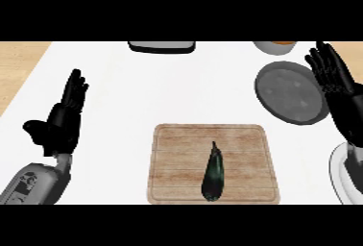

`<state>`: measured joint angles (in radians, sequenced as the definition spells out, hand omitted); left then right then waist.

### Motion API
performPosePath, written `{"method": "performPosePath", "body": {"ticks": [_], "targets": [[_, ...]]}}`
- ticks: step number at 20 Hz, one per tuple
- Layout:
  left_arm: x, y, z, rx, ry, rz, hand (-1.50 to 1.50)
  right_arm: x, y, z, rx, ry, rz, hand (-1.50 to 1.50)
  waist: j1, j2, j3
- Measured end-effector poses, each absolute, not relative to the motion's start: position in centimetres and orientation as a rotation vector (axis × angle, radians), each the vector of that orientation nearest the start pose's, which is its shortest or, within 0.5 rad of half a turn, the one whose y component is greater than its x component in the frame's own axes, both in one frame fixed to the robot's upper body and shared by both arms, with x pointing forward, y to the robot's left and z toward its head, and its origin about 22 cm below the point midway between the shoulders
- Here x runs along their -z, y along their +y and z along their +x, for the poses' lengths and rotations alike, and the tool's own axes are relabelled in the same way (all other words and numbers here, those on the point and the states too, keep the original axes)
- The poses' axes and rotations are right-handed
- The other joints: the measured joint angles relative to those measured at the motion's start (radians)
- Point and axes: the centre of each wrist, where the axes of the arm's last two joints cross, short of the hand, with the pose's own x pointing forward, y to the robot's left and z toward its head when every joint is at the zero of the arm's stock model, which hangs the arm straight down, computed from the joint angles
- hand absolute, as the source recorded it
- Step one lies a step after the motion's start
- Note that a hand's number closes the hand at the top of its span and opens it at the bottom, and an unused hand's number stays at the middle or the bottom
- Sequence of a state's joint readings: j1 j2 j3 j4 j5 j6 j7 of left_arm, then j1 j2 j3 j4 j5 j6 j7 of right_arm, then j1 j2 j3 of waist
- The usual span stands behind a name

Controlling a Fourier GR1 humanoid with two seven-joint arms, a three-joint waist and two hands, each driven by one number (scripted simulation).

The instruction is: Pick the eggplant from the cutting board and place it in the pan

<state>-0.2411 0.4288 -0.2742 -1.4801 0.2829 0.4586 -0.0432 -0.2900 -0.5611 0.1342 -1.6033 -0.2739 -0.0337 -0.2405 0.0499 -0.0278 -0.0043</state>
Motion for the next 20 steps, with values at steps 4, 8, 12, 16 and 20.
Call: {"method": "performPosePath", "body": {"ticks": [4,8,12,16,20], "targets": [[-4.1,24.0,28.2,0.049,-1.635,0.138,0.00,-10.9,-24.9,31.0,-0.526,-1.920,-0.018,1.50,-0.005,0.022,0.001],[-2.7,21.5,27.4,0.098,-1.523,-0.038,0.00,-10.0,-23.1,31.8,-0.794,-1.760,-0.182,-1.50,0.008,0.036,-0.010],[-2.1,20.8,26.4,0.104,-1.427,-0.161,0.00,-6.8,-18.8,31.6,-0.824,-1.733,-0.327,-1.50,-0.006,0.034,-0.002],[-1.9,20.8,26.0,0.094,-1.387,-0.204,0.00,-5.9,-14.8,31.3,-0.889,-1.749,-0.346,-1.50,-0.027,0.030,0.002],[-1.7,21.2,26.0,0.099,-1.368,-0.221,0.00,-5.9,-12.4,31.5,-1.163,-1.538,-0.382,-1.50,-0.026,0.027,0.000]]}}
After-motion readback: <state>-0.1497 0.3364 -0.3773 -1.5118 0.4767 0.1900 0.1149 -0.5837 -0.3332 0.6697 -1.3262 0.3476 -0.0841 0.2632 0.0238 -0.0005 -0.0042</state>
